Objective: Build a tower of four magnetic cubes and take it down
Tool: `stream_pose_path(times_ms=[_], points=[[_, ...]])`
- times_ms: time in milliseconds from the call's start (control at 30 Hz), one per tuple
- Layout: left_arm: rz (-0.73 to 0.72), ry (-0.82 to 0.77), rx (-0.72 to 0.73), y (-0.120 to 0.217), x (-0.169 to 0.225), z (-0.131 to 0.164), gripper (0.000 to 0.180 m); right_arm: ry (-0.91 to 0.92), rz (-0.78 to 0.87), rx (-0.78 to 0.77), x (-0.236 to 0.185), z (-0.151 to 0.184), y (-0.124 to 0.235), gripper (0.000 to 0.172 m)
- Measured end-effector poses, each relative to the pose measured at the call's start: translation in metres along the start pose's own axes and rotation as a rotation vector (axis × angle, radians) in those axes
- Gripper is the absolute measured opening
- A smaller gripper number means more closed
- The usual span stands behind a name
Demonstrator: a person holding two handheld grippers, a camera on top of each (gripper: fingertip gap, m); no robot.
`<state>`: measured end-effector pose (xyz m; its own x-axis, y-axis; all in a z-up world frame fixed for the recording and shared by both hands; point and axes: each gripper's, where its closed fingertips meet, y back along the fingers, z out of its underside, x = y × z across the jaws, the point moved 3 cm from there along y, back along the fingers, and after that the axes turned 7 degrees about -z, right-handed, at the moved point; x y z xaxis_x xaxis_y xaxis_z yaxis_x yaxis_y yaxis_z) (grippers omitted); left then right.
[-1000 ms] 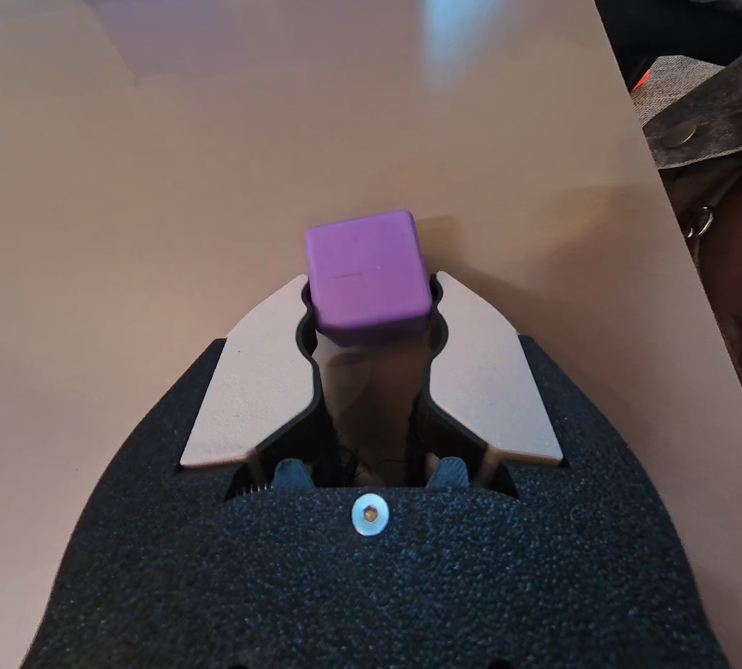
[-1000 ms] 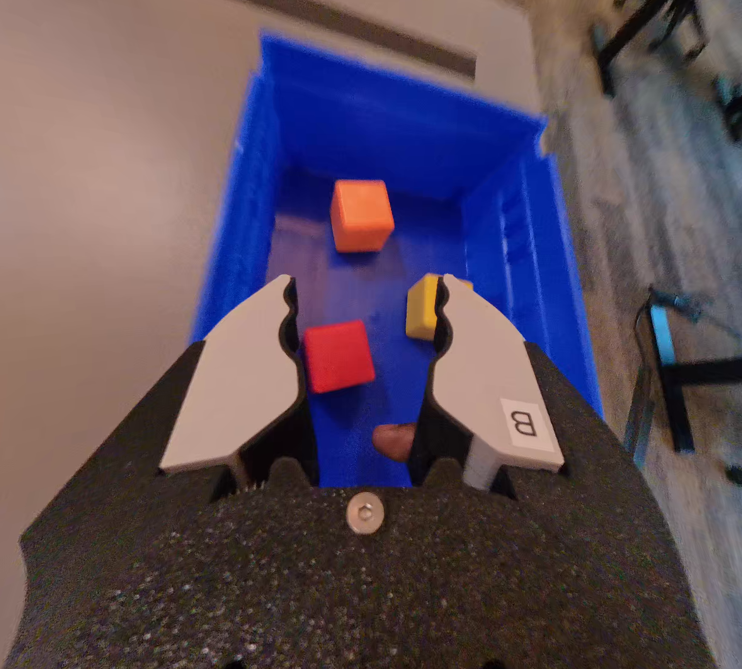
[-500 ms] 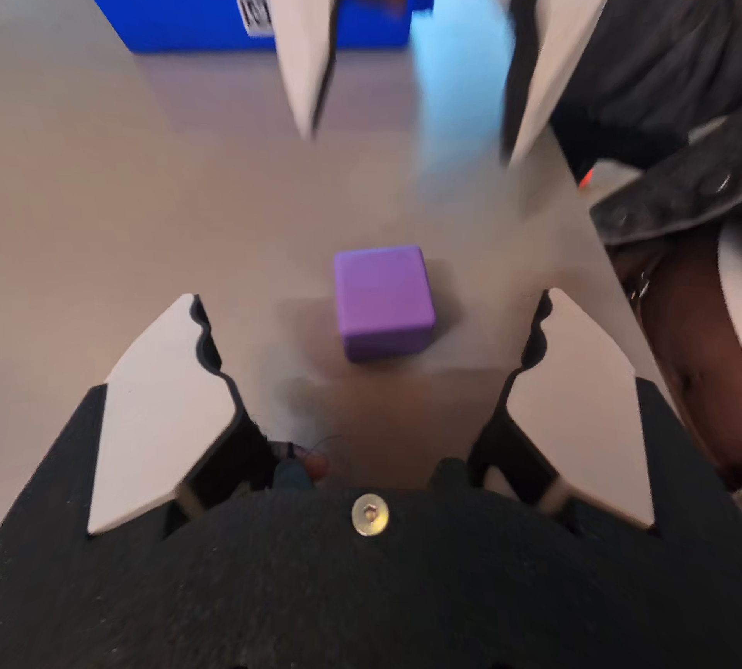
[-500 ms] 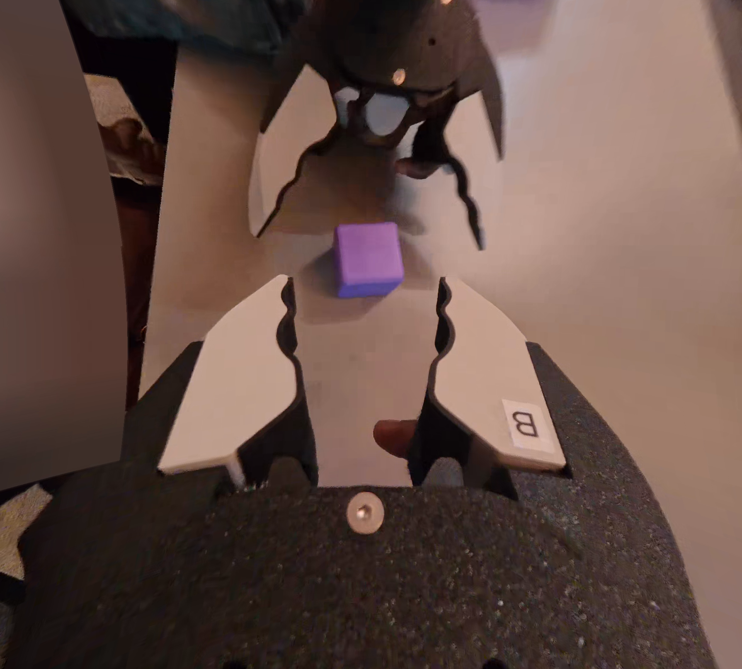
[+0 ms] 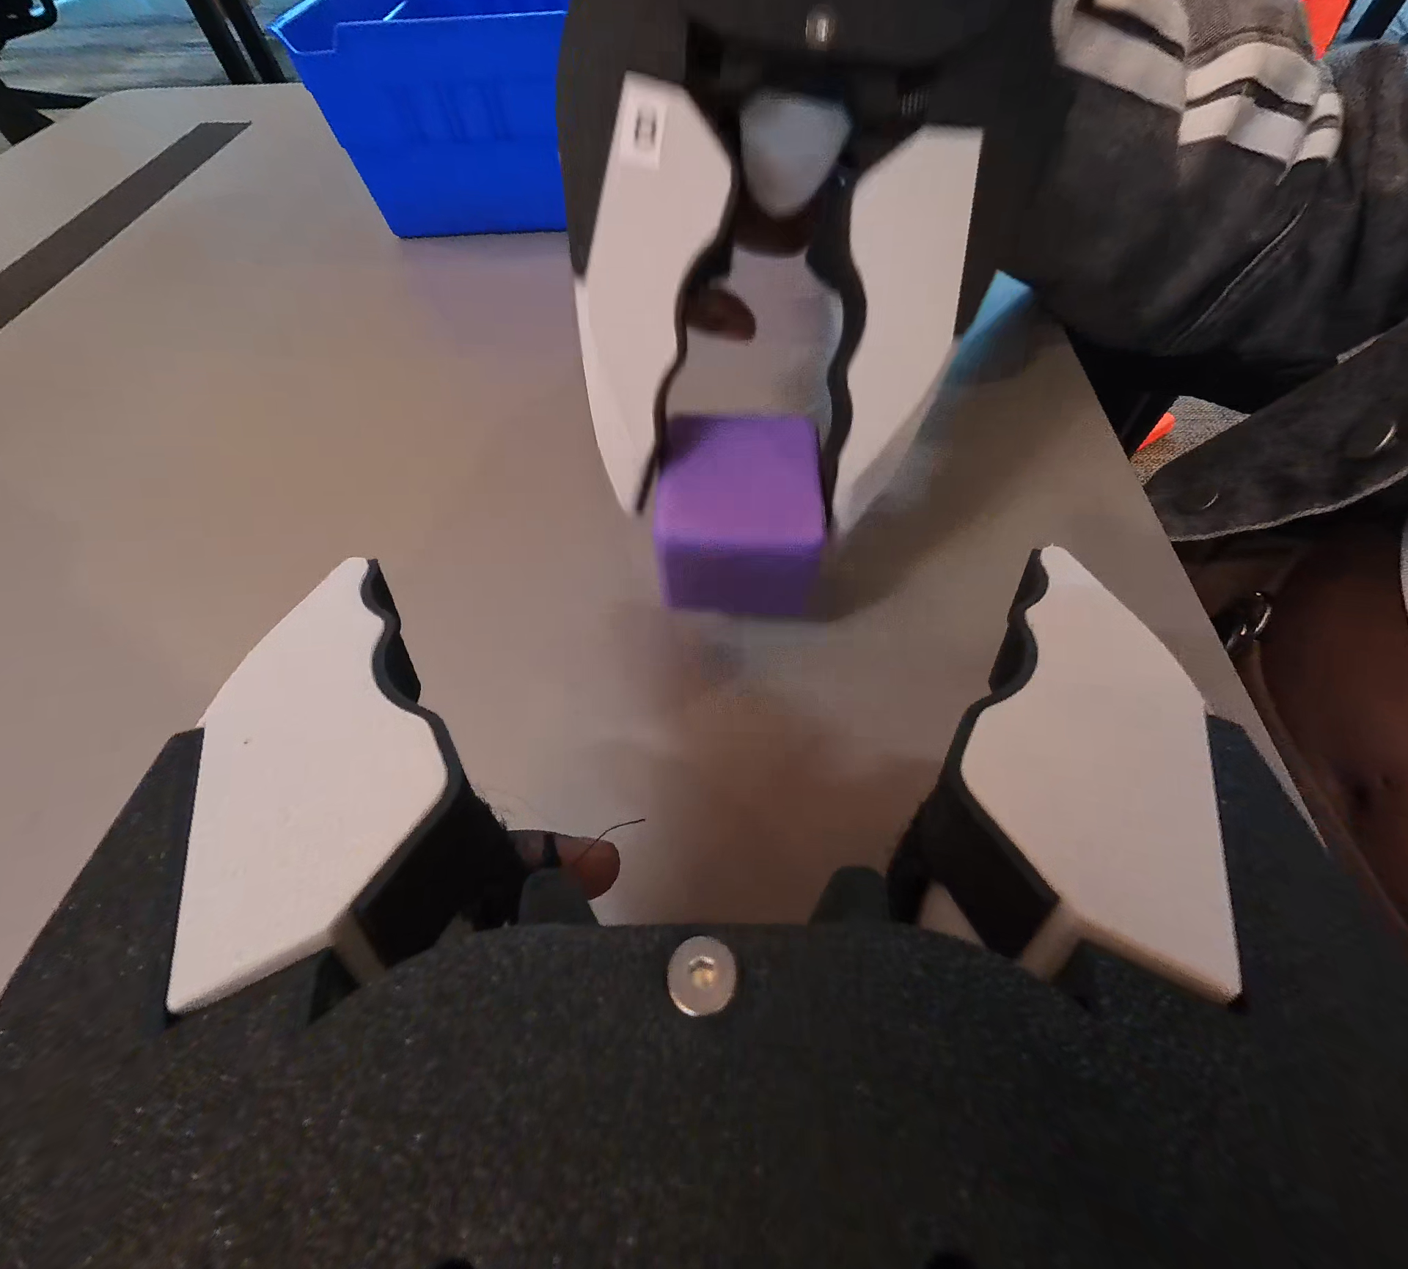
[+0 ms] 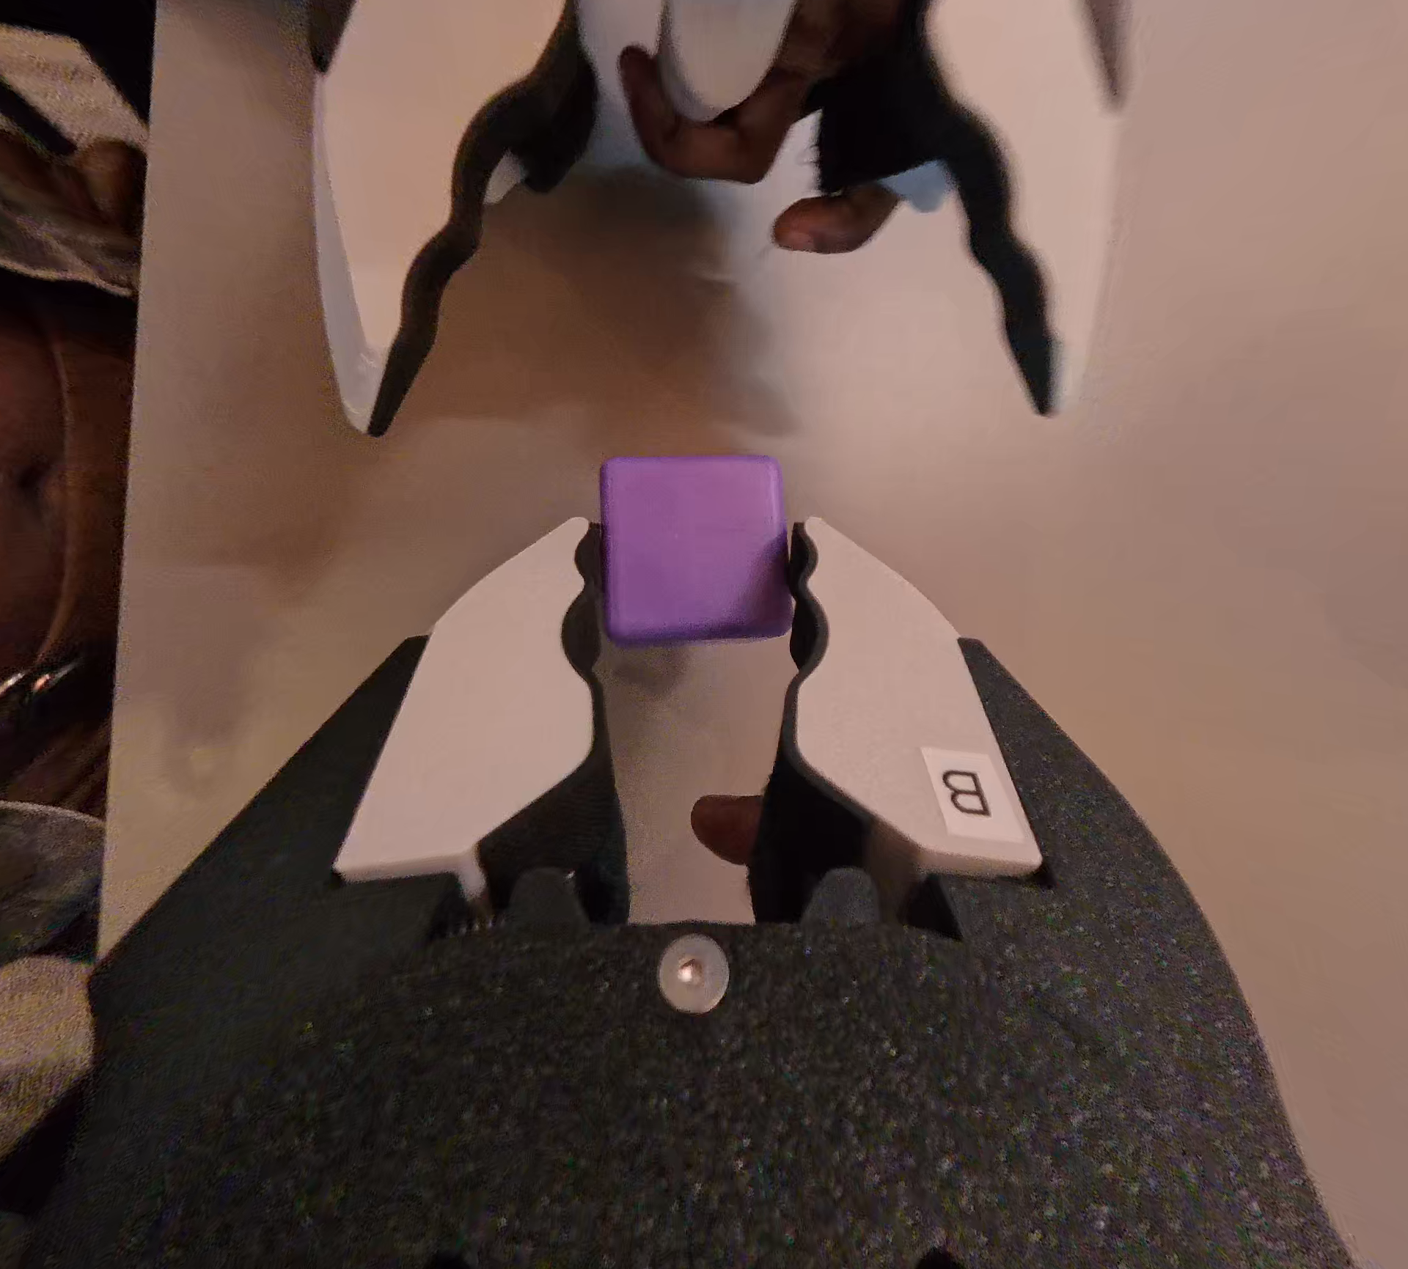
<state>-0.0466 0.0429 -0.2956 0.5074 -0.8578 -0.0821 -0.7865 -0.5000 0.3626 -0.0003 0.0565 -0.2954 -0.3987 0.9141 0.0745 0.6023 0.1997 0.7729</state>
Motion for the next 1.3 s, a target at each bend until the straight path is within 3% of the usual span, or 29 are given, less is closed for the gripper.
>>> stream_pose_path(times_ms=[133, 233, 367, 500, 667, 867, 1133, 1233, 1300], points=[[-0.004, -0.005, -0.011, -0.002, 0.001, 0.002, 0.145, -0.099, 0.208, 0.077, 0.011, 0.007, 0.063, 0.047], [-0.006, -0.020, -0.034, -0.005, 0.002, 0.004, 0.144, -0.227, 0.436, 0.101, 0.020, 0.034, 0.129, 0.047], [-0.004, -0.026, -0.043, -0.007, 0.003, 0.005, 0.144, -0.475, 0.735, 0.119, 0.016, 0.097, 0.218, 0.047], [-0.009, -0.029, -0.039, -0.008, 0.002, 0.004, 0.143, -0.763, 0.950, 0.092, 0.000, 0.178, 0.268, 0.047], [-0.016, -0.036, -0.051, -0.010, 0.001, 0.007, 0.142, -1.004, 1.001, 0.052, -0.011, 0.259, 0.272, 0.047], [-0.025, -0.028, -0.056, -0.010, -0.002, 0.009, 0.141, -1.162, 0.960, -0.058, -0.008, 0.310, 0.251, 0.047], [-0.038, -0.029, -0.060, -0.010, -0.004, 0.009, 0.141, -1.243, 0.895, -0.139, -0.014, 0.328, 0.236, 0.047], [-0.051, -0.030, -0.058, -0.010, -0.005, 0.008, 0.141, -1.216, 0.919, -0.091, -0.012, 0.320, 0.241, 0.049], [-0.072, -0.031, -0.058, -0.011, -0.008, 0.007, 0.143, -1.176, 0.954, -0.014, -0.007, 0.306, 0.249, 0.061]])
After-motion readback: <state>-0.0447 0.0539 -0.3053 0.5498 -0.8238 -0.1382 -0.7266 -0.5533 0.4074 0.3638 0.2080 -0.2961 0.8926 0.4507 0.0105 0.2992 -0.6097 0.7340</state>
